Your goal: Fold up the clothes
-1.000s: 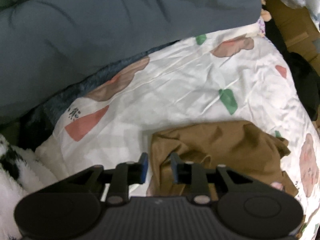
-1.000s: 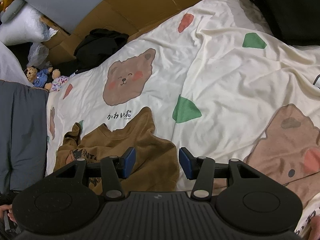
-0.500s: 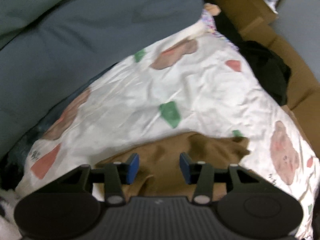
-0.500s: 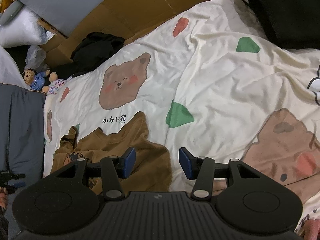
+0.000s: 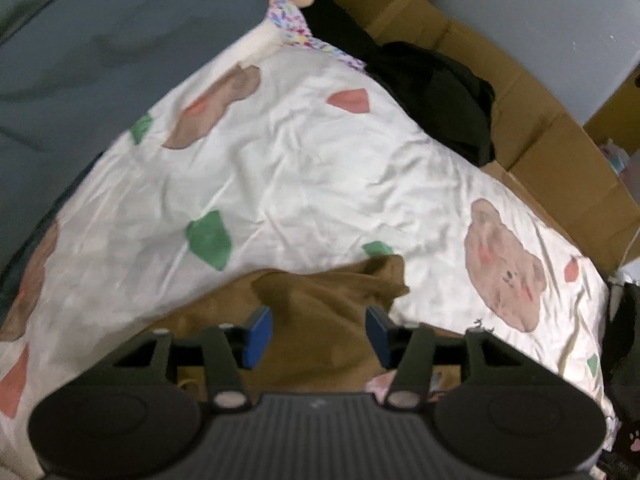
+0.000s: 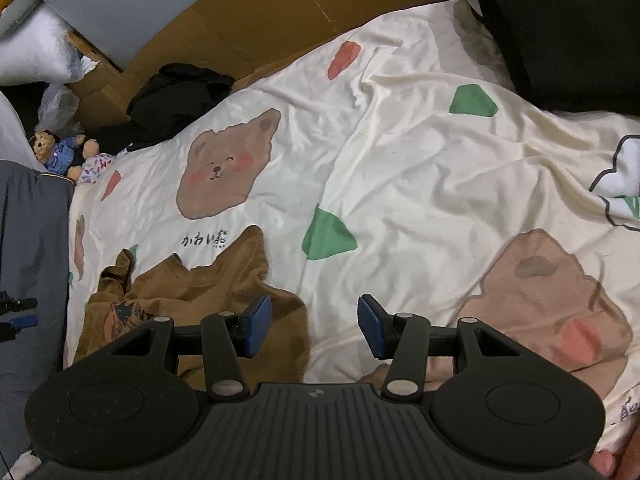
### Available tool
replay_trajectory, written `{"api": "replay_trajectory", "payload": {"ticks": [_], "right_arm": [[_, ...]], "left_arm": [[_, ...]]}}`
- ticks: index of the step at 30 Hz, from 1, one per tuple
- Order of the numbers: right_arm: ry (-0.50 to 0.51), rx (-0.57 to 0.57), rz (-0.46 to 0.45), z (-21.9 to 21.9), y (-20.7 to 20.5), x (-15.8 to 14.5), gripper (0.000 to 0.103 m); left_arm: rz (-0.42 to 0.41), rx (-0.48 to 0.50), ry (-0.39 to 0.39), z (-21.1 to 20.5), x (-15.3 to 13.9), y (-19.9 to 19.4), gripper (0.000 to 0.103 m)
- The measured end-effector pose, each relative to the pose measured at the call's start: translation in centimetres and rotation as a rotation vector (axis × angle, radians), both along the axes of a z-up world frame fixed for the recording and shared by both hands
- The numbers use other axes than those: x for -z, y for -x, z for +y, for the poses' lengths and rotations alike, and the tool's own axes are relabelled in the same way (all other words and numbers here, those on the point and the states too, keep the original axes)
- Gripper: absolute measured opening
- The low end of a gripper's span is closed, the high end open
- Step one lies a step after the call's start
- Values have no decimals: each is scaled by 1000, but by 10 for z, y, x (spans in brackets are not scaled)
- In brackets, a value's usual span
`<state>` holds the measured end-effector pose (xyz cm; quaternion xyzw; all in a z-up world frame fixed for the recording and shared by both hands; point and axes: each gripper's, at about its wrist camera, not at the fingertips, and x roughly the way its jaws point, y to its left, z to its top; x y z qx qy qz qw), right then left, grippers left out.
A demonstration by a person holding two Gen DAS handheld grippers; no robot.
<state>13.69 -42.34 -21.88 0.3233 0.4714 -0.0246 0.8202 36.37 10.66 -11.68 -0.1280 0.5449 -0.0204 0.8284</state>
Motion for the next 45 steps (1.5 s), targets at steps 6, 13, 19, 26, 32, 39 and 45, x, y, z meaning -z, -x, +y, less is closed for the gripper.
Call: {"api": "replay_trajectory", "payload": {"ticks": [6,13,19,26,32,39,45], "right_arm": [[14,14,19,-7,3,5,53],[22,11,40,-5,4,12,53],[28,7,59,-3,3,20,53],[39,26,70,-9,4,23,53],[44,21,87,-9,3,29,53],[42,0,109,-1,-1,39,53],[51,-79,101,23,-9,43,57]], "left_arm": [[11,41,-2,-16,8,-14,56],[6,71,-4,-20,16,-19,57],[19,54,22,-14,27,-23,57],[31,68,23,-15,33,-29,57],[55,84,-3,-14,51,-36,57],[57,135,-3,-32,67,-51,63],[61,194,-13,-61,82,-66,77]]}}
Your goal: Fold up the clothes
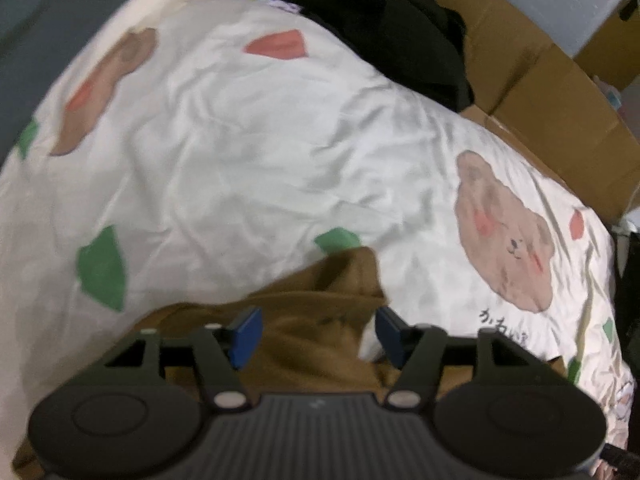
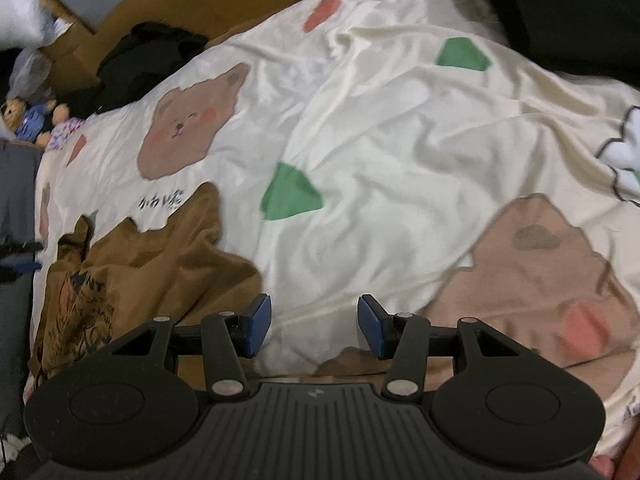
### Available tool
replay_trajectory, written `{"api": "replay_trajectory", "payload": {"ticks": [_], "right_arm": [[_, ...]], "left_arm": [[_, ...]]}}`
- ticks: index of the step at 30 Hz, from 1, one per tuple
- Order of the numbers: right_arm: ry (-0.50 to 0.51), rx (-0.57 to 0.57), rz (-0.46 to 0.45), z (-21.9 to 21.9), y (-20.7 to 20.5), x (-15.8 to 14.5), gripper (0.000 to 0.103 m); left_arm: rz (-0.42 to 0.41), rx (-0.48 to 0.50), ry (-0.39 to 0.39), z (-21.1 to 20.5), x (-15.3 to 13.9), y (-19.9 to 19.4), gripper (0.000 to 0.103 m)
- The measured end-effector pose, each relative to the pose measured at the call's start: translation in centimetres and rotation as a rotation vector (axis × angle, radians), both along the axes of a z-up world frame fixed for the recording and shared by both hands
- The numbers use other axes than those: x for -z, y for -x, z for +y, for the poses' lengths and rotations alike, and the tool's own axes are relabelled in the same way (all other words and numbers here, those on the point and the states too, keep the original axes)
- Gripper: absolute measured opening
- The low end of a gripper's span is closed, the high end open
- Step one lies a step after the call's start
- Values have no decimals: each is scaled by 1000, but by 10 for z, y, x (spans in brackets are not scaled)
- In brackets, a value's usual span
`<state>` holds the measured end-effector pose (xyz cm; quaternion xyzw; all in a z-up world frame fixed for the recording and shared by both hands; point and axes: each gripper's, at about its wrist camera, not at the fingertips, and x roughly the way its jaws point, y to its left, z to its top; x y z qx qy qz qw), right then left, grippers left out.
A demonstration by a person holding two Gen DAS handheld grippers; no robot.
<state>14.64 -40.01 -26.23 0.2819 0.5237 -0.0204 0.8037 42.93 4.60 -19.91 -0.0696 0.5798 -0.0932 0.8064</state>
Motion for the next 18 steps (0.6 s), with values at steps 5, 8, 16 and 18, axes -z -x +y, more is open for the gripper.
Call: {"api": "replay_trajectory", "payload": {"ticks": [5,8,16,18], "right_arm": [[9,-45,1,14,-1,1,63],[12,-52,6,16,-1,2,63],[13,-45,9,16,0,2,63],[12,-46,8,17,0,2,63]], "left_arm": [[22,29,-68,-20,20,-6,78],[40,11,-87,-19,28,-7,67],[-17,-120,-70,16,15,-10,5],[-56,-164,-75,29,3,-11,4]]}}
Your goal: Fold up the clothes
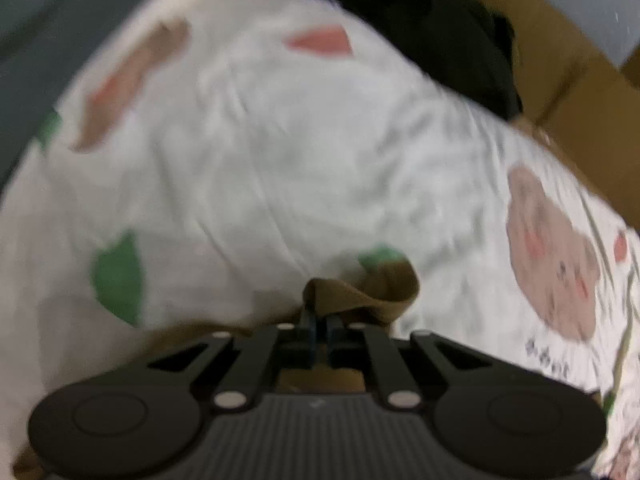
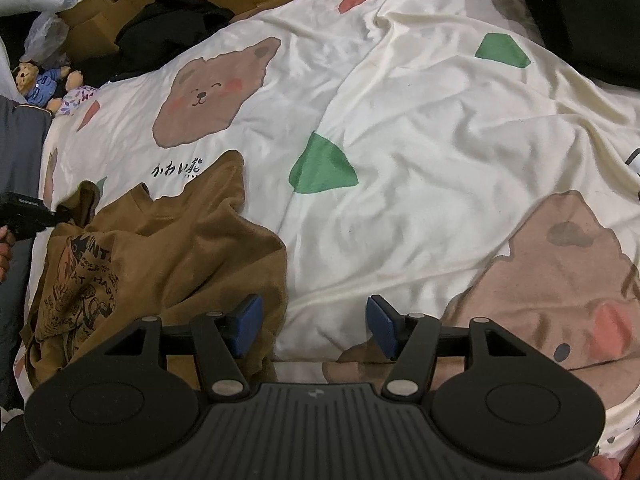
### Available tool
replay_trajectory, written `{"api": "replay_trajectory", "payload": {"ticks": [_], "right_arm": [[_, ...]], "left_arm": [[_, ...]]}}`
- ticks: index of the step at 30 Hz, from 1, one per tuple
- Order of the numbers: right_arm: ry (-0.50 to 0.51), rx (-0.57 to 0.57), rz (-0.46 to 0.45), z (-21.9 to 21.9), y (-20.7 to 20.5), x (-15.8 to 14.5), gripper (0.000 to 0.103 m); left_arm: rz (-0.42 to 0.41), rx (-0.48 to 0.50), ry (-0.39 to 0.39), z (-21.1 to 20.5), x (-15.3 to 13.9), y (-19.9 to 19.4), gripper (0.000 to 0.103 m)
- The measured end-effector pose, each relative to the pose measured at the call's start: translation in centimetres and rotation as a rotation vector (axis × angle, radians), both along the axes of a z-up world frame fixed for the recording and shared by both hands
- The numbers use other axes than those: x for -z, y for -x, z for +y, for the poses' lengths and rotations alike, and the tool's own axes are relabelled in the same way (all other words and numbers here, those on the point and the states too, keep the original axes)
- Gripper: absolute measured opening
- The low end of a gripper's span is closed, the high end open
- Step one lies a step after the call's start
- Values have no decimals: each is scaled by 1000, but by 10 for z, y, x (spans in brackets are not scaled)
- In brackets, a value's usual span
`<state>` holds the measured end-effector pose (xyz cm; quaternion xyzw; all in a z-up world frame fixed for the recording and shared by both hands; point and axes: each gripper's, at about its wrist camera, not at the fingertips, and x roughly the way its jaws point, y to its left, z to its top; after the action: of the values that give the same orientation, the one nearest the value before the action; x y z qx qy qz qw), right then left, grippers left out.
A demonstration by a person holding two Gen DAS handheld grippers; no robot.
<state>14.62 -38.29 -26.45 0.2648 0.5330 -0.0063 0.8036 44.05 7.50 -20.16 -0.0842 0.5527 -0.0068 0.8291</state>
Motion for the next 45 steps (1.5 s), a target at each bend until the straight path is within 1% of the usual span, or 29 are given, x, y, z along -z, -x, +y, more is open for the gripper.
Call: {"api": "replay_trajectory", "payload": {"ticks": [2,4,7,9,12,16,18,19,21,22,23,24,25,26,27,28,30,35,38,40,45], "right_arm": [[0,0,0,1,0,0,63],[0,2,0,1,0,0,63],[-2,9,1,-1,0,0,63],[-4,14,1,-2,0,0,63],[-10,15,-2,-2,-1,0,63],[-19,16,-6,-1,-2,0,63],[-24,16,-8,-1,-2,0,63],[-26,16,-9,-1,-2,0,63],[-30,17,-11,-1,-3,1,63],[-33,17,-12,-1,-3,1,63],[-35,17,-13,-1,-3,1,63],[-37,17,-14,-1,-3,1,63],[-39,17,-15,-1,-3,1,63],[-42,18,-16,-1,-4,1,63],[-44,18,-17,-1,-4,1,63],[-46,18,-18,0,-4,1,63],[-50,18,-20,0,-4,1,63],[-62,19,-25,0,-5,1,63],[-68,20,-28,0,-6,2,63],[-73,20,-30,1,-6,2,63],[-84,21,-35,1,-7,2,63]], "left_arm": [[-31,-45,-14,13,-10,0,4],[-71,-146,-68,31,-21,2,4],[-110,-231,-92,55,-34,6,4],[-137,-283,-94,73,-43,9,4],[-162,-336,-95,95,-57,10,4],[-190,-395,-155,112,-70,13,4],[-186,-435,-175,122,-71,15,5],[-166,-465,-180,130,-69,16,5],[-106,-501,-191,138,-61,18,13],[-76,-516,-198,141,-57,20,13],[-63,-524,-207,143,-55,22,18],[-67,-519,-221,143,-55,25,27],[-75,-504,-225,141,-55,27,33],[-80,-485,-212,138,-54,28,42],[-83,-471,-200,136,-53,28,46],[-83,-458,-189,134,-52,27,47],[-80,-426,-166,127,-50,25,54],[-69,-311,-69,95,-37,16,67],[-37,-233,-11,69,-22,14,67],[-11,-175,-4,47,-10,15,67],[32,-63,-1,8,8,24,67]]}}
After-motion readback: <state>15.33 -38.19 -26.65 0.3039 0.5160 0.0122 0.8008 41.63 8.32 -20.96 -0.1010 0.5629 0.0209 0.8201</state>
